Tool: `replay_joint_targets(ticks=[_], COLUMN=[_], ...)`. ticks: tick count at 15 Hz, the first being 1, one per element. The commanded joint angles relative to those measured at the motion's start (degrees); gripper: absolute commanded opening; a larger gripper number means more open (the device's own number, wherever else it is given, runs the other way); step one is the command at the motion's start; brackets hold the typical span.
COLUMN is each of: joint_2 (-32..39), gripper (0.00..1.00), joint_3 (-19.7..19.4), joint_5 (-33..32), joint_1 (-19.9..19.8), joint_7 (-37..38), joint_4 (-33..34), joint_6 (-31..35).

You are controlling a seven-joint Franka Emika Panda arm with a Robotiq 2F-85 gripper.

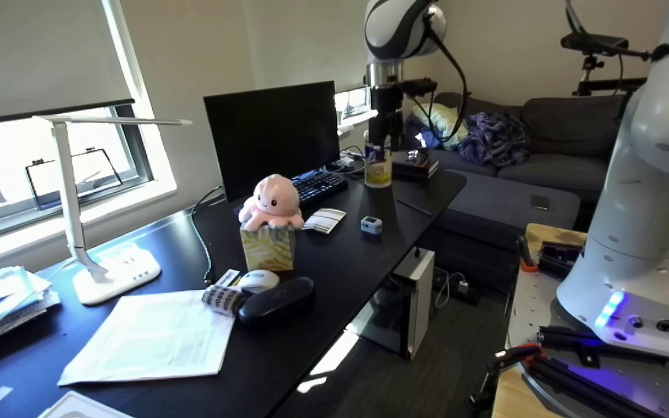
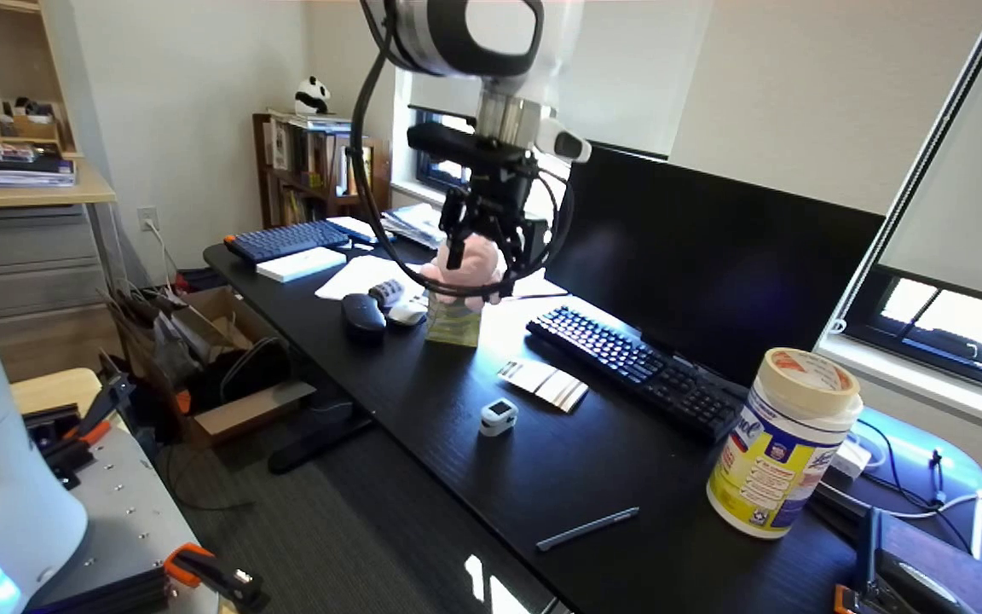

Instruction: Put the object in the middle of the masking tape

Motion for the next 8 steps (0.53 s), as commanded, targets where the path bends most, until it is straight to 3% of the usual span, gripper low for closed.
replay_joint_targets(ticks=[1,8], joint_2=[9.4,20.45], gripper=[1.0,1.0], joint_3=[1.0,1.81], joint_5=[0.69,-1.18], joint_1=[-1.98,-2.96], joint_7=[0.15,2.43], joint_4=[2.99,2.23], joint_6=[5.34,16.48])
